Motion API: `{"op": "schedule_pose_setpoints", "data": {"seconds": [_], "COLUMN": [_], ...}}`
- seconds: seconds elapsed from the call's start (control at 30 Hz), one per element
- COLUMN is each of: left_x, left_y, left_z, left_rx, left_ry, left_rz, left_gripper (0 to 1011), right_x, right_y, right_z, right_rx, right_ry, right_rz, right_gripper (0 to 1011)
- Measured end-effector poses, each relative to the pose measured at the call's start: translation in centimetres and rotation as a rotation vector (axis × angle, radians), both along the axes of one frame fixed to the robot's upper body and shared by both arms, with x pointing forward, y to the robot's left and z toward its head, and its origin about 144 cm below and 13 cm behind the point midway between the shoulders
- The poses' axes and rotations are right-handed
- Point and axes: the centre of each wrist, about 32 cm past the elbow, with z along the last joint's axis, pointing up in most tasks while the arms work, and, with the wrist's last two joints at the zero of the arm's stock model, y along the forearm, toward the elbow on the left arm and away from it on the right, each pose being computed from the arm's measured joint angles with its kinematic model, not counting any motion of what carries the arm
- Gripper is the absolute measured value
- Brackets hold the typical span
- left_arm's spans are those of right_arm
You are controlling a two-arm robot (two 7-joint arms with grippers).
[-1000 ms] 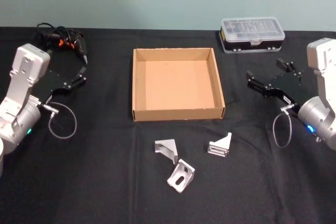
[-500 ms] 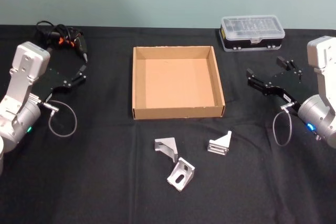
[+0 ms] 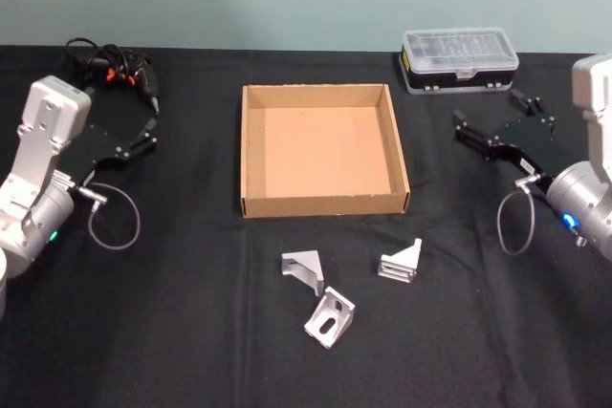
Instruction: Use one hand to pick up the angle iron from the table and place it into the box.
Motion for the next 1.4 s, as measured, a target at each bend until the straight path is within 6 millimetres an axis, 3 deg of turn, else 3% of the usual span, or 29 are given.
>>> {"op": "schedule_pose_setpoints", "data": {"seconds": [0.33, 0.9, 1.13, 1.4], "left_x": [0.0, 0.0, 0.0, 0.0], "left_y": [0.0, 0.0, 0.0, 0.0], "left_z": [0.0, 0.0, 0.0, 0.0], "left_rx": [0.0, 0.0, 0.0, 0.0], "left_ry": [0.0, 0.0, 0.0, 0.0], "left_rz": [0.0, 0.0, 0.0, 0.0], "left_gripper": [1000, 1000, 1000, 1000], "right_x": [-0.4, -1.8, -2.0, -2.0], "right_y": [-0.9, -4.6, -5.3, -5.2], "right_z": [3.7, 11.9, 13.5, 13.7], "right_rx": [0.016, -0.086, -0.132, -0.151], "right_ry": [-0.013, 0.099, 0.175, 0.26], "right_rz": [0.057, 0.362, 0.466, 0.571], "right_gripper": [1002, 1003, 1003, 1003]}}
